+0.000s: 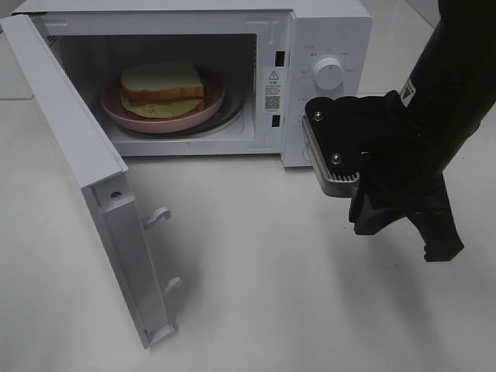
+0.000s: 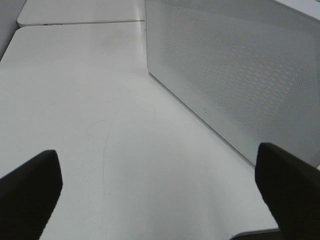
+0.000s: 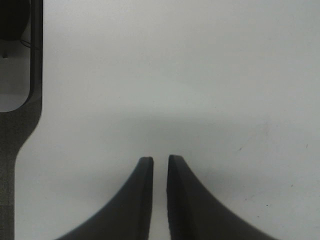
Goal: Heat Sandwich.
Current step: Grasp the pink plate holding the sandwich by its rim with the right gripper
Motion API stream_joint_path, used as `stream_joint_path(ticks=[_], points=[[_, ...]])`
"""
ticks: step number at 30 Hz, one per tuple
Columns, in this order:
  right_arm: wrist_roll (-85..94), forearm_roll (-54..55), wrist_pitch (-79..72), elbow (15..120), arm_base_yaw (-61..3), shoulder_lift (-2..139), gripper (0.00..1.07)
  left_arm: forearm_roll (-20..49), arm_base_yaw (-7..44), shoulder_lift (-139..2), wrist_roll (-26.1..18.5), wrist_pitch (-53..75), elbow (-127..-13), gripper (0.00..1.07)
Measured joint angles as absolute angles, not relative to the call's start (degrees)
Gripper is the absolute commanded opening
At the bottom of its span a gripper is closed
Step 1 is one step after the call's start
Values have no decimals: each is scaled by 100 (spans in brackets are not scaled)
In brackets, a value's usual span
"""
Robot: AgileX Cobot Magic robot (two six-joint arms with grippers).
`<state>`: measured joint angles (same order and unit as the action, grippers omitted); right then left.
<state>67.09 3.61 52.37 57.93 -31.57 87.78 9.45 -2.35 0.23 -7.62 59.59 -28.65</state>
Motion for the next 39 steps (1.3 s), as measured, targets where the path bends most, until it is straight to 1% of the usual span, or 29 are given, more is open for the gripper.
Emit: stream_joint_path(ticks=[2, 4, 6, 7, 8, 9, 11, 12, 13, 15, 17, 19, 28, 35, 39], points=[[6755, 361, 5237, 5793, -3157, 8778, 15, 945, -235, 23, -762, 5959, -2865, 101], [6784, 350, 5237, 5793, -3157, 8778, 18, 945, -235, 23, -762, 5959, -2865, 101], [6812, 350, 5237, 5793, -3157, 8778, 25, 945, -235, 23, -762, 5959, -2865, 101], [6812, 350, 5220, 5793, -3157, 8778, 36, 945, -235, 23, -762, 5959, -2865, 101], [6812, 350, 5220, 5793, -3157, 8778, 36, 945, -235, 23, -762, 5959, -2865, 101], [6812, 350, 5208, 5793, -3157, 8778, 41, 945, -235, 23, -762, 5959, -2865, 101], [6755, 350, 5139, 5793, -3157, 8778, 55, 945, -235, 23, -762, 5959, -2865, 101], [6686, 344, 5048, 5793, -3157, 8778, 69, 945, -235, 23, -762, 5959, -2865, 101], [6686, 344, 5048, 5793, -3157, 8778, 69, 945, -235, 23, -762, 5959, -2865, 101], [6566, 344, 4968, 5793, -3157, 8778, 83, 945, -235, 23, -762, 5959, -2865, 101], [6411, 344, 4945, 5793, -3157, 8778, 95, 945, -235, 23, -762, 5959, -2865, 101], [6388, 344, 4945, 5793, -3157, 8778, 96, 945, -235, 23, -762, 5959, -2865, 101], [6297, 327, 4882, 5821, -3157, 8818, 94, 945, -235, 23, -762, 5959, -2865, 101], [6303, 321, 4830, 6240, -3163, 9162, 92, 945, -235, 23, -762, 5959, -2865, 101], [6320, 109, 4790, 6509, -3295, 9368, 91, 945, -235, 23, -762, 5959, -2865, 101]])
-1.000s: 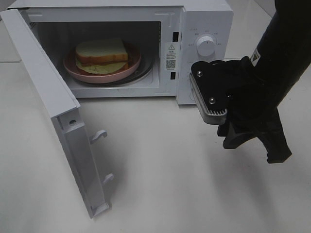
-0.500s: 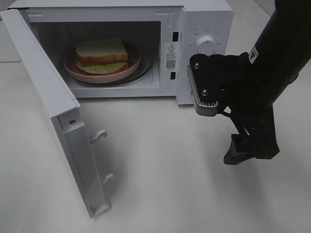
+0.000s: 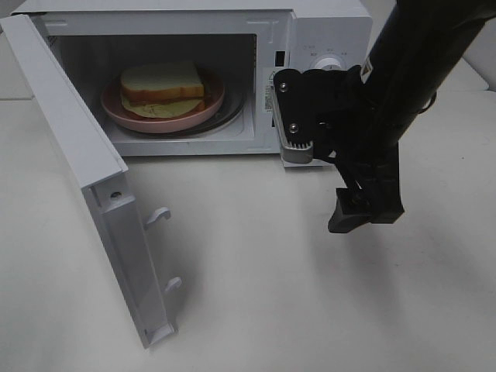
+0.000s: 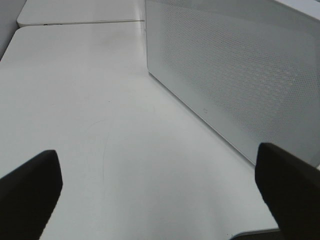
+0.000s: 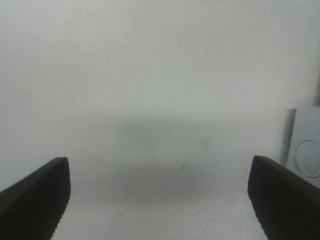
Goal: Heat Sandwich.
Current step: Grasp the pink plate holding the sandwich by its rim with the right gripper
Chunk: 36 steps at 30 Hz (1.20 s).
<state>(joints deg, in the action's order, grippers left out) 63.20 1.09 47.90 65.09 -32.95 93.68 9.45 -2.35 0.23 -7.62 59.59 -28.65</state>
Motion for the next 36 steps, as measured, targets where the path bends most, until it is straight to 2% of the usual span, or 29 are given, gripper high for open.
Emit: stream_joint_path(ticks=[22, 36], points=[[6956, -212, 4200, 8319, -3753, 10898, 89, 945, -235, 23, -762, 5959, -2865, 101], [7116, -218, 4148, 9419, -3759, 11791, 87, 945, -235, 23, -762, 5959, -2865, 101]])
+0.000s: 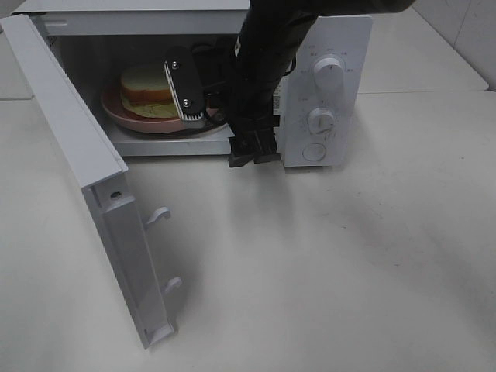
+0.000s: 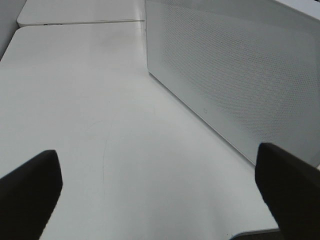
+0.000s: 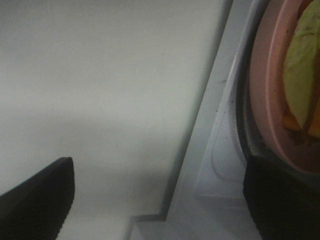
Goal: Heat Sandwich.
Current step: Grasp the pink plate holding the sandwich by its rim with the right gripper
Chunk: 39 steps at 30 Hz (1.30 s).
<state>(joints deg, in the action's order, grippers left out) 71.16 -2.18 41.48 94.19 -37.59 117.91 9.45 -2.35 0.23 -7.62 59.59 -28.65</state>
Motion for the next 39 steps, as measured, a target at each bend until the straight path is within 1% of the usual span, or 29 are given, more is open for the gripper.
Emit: stream_joint_path(ticks=[4, 15, 24, 29, 39], points=[[7156, -223, 4142, 10113, -3759, 12290, 87, 945, -235, 23, -762, 5959, -2865, 101], [7105, -223, 4131, 11001, -3759, 13104, 85, 945, -235, 23, -762, 5959, -2865, 101], [7030, -223, 4326, 12107, -3759, 13762, 83, 945, -235, 23, -762, 5959, -2865, 101], [6961, -264, 4395, 12416, -3759, 13946, 83, 945, -235, 23, -762, 5959, -2865, 101], [6910, -378, 4429, 12513, -3759, 14026, 82, 945, -235, 23, -762, 5959, -2865, 101]])
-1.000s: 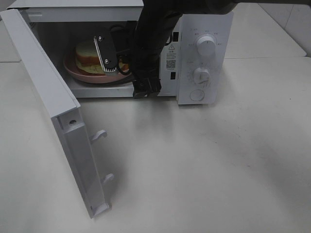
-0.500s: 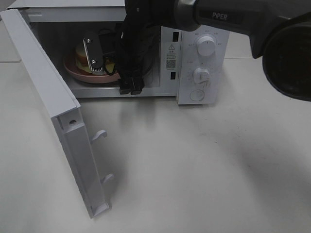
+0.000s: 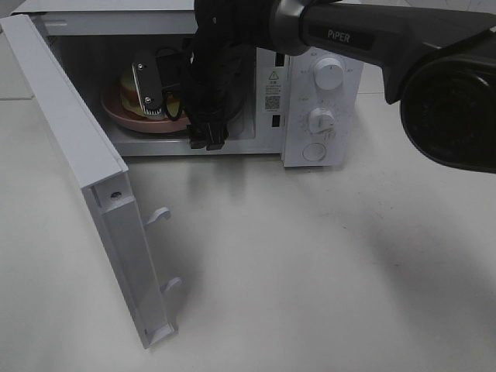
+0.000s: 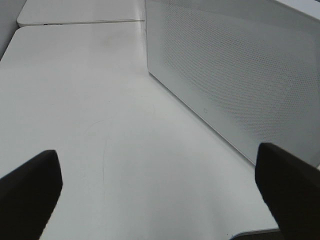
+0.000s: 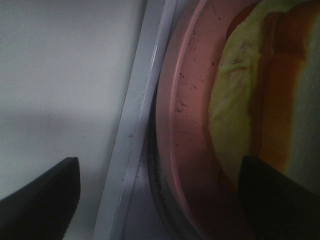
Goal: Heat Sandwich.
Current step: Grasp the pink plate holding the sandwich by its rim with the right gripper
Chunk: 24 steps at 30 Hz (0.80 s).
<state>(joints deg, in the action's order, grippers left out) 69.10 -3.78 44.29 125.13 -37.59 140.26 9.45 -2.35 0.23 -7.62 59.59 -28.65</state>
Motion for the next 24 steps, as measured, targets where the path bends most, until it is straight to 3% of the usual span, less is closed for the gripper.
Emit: stream_joint_path(ticks=[24], points=[[6910, -269, 4228, 13310, -3759, 14874, 80, 945, -235, 23, -762, 5959, -2865, 101]])
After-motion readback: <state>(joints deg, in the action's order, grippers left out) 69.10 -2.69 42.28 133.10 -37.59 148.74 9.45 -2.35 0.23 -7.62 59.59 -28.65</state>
